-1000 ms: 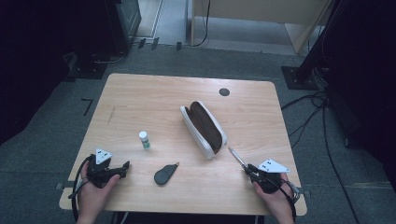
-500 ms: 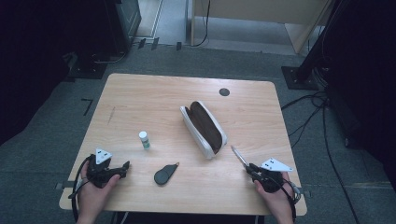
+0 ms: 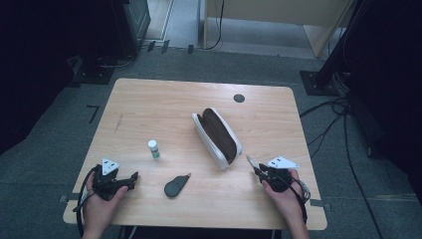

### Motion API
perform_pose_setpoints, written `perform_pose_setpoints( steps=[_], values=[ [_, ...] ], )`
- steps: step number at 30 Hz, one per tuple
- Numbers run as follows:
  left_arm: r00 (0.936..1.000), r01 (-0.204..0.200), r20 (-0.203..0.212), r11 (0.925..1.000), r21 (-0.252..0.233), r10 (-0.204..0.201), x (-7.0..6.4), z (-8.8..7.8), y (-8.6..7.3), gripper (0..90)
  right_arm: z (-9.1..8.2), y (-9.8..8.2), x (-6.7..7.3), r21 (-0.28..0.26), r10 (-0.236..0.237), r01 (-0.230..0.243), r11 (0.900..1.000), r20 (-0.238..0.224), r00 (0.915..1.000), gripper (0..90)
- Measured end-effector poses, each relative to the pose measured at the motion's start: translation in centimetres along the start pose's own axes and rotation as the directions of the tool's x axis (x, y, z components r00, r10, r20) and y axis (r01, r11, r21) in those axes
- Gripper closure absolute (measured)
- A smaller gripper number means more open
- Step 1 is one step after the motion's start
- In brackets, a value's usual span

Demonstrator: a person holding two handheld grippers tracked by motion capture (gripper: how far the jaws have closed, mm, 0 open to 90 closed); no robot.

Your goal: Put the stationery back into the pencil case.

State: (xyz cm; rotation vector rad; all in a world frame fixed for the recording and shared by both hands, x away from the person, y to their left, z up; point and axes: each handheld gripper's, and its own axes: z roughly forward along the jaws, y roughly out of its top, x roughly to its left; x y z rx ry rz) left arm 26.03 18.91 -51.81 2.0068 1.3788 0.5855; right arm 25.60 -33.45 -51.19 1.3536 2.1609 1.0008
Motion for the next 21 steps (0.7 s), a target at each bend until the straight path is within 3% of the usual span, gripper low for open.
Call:
perform_pose_setpoints(
  steps=[7,10,16,21],
  values=[
    [1.0,0.0,0.0,1.0,0.0,0.0,0.0,0.0,0.0,13.3,1.0,1.0,-0.1,0.042,-0.003,0.004,0.999,-0.021,0.9998,76.0],
    [1.0,0.0,0.0,1.0,0.0,0.0,0.0,0.0,0.0,13.3,1.2,0.8,0.2,0.057,-0.02,0.02,0.998,0.001,0.9998,78.5],
    [1.0,0.0,0.0,1.0,0.0,0.0,0.0,0.0,0.0,13.3,1.1,0.1,-0.1,0.006,-0.024,0.024,1.0,-0.009,0.9997,78.6],
    [1.0,0.0,0.0,1.0,0.0,0.0,0.0,0.0,0.0,13.3,1.0,0.4,0.1,0.035,-0.026,0.026,0.999,-0.011,0.9996,75.6]
  ],
)
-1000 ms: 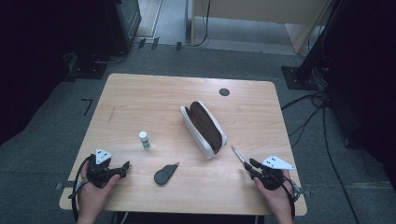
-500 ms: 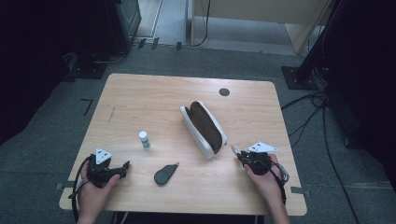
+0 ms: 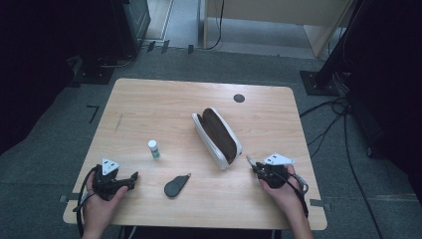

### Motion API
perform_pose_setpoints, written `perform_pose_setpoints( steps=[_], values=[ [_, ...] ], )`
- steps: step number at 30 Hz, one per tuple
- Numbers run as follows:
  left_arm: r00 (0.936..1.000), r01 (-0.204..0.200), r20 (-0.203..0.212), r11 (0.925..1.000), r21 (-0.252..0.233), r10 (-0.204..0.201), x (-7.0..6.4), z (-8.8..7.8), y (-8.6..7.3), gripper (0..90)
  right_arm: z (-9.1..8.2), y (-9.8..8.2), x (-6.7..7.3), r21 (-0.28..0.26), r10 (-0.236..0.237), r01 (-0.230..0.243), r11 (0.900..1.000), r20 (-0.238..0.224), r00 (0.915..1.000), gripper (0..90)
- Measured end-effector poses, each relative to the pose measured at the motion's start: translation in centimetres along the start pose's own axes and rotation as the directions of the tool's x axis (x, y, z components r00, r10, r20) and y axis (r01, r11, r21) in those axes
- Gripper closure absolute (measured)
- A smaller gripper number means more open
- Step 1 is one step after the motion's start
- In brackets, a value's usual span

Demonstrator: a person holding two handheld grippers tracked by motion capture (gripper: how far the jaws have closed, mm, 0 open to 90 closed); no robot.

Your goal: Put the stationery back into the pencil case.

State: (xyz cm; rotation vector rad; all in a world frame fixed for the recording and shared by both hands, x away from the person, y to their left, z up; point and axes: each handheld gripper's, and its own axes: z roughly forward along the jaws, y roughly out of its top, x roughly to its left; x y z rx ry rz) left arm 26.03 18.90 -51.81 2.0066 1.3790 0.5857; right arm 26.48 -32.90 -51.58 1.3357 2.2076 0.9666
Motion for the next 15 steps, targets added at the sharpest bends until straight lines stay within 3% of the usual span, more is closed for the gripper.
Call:
perform_pose_setpoints(
  steps=[6,9,15],
  values=[
    [1.0,0.0,0.0,1.0,0.0,0.0,0.0,0.0,0.0,13.3,0.0,-0.14,0.19,-0.012,0.04,-0.04,0.999,0.013,0.9991,80.2],
    [1.0,0.0,0.0,1.0,0.0,0.0,0.0,0.0,0.0,13.3,0.01,-0.48,0.29,-0.039,0.022,-0.022,0.999,0.021,0.9995,80.4],
    [1.0,0.0,0.0,1.0,0.0,0.0,0.0,0.0,0.0,13.3,-0.31,-0.45,0.17,-0.047,0.095,-0.094,0.994,0.029,0.995,80.5]
  ],
)
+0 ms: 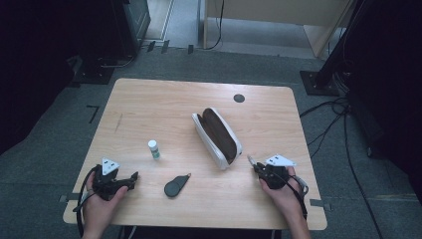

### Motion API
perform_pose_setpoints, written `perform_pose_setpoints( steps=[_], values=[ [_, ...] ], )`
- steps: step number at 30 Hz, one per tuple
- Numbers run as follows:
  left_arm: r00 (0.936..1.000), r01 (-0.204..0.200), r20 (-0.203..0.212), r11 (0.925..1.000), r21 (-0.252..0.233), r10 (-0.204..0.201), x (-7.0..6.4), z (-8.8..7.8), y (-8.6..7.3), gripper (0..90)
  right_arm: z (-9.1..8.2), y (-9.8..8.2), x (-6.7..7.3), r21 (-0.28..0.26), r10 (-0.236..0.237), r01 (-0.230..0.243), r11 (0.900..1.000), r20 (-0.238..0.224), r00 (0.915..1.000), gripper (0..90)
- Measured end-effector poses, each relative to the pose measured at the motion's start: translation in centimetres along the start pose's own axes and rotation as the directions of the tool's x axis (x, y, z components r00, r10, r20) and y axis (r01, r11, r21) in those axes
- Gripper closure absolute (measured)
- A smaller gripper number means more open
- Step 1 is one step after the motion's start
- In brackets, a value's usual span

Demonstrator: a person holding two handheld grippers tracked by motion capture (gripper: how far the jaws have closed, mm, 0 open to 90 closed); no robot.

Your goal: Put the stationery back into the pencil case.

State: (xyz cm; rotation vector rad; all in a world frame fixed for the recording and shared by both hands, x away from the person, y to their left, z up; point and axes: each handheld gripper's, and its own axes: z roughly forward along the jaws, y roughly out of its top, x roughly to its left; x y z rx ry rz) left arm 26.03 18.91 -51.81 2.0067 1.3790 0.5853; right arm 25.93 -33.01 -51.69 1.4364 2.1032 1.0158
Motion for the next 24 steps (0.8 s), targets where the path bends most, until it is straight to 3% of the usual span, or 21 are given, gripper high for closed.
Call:
perform_pose_setpoints(
  steps=[4,13,24],
  values=[
    [1.0,0.0,0.0,1.0,0.0,0.0,0.0,0.0,0.0,13.3,-0.7,0.5,0.0,-0.053,0.04,-0.041,0.998,-0.01,0.9991,80.5],
    [1.0,0.0,0.0,1.0,0.0,0.0,0.0,0.0,0.0,13.4,-3.1,2.9,1.0,-0.136,0.082,-0.086,0.987,-0.038,0.9959,80.5],
    [1.0,0.0,0.0,1.0,0.0,0.0,0.0,0.0,0.0,13.4,-5.2,7.0,2.7,-0.199,0.065,-0.079,0.977,-0.072,0.9952,80.5]
  ],
)
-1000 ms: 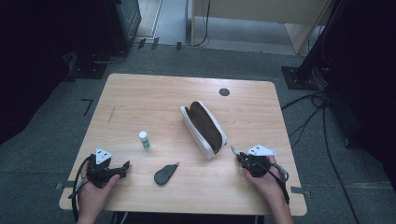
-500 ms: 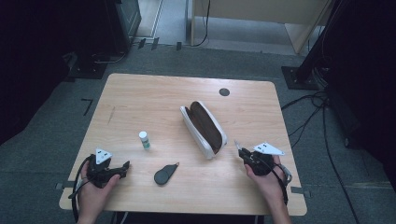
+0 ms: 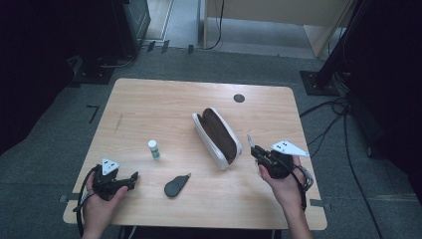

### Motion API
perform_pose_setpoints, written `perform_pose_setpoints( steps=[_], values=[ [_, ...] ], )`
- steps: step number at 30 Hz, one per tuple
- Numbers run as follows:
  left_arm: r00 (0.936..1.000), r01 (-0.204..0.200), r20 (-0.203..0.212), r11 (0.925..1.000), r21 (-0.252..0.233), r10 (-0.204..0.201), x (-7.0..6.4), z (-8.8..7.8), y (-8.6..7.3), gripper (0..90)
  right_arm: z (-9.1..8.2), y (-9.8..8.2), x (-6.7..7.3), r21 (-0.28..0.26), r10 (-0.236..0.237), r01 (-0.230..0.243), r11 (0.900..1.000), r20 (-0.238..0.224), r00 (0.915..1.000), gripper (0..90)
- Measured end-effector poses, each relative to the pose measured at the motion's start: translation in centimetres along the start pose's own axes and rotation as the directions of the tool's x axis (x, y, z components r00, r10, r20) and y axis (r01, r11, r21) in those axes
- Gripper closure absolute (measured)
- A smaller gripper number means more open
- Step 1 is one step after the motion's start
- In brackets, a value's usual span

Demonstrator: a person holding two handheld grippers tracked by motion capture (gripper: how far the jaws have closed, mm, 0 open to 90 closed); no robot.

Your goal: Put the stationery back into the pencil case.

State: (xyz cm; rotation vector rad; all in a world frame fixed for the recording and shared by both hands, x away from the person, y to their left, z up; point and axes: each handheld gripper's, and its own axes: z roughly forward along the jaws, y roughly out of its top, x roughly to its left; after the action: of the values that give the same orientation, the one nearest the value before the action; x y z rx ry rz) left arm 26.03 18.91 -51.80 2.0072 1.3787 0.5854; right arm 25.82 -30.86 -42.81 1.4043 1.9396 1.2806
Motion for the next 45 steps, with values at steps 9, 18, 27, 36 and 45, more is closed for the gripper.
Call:
perform_pose_setpoints(
  steps=[9,18,27,36,45],
  values=[
    [1.0,0.0,0.0,1.0,0.0,0.0,0.0,0.0,0.0,13.4,0.8,2.8,2.1,-0.031,-0.023,0.021,0.999,-0.049,0.9986,80.5],
    [1.0,-0.004,0.001,1.0,0.0,0.004,0.0,0.0,0.0,13.4,2.5,4.4,3.9,-0.035,-0.046,0.043,0.998,-0.083,0.9955,80.6],
    [1.0,-0.002,0.001,1.0,0.0,0.002,0.0,0.0,0.0,13.3,4.7,5.2,4.8,-0.021,-0.04,0.038,0.999,-0.097,0.9945,80.5],
    [1.0,-0.003,0.002,1.0,-0.001,0.003,0.0,0.0,0.0,13.3,7.2,5.3,5.1,0.013,-0.036,0.037,0.999,-0.077,0.9964,80.5],
    [1.0,-0.006,0.005,1.0,0.001,0.006,0.0,0.0,0.0,13.4,9.6,5.1,5.6,0.043,-0.06,0.062,0.997,-0.046,0.9972,80.5]
  ],
)
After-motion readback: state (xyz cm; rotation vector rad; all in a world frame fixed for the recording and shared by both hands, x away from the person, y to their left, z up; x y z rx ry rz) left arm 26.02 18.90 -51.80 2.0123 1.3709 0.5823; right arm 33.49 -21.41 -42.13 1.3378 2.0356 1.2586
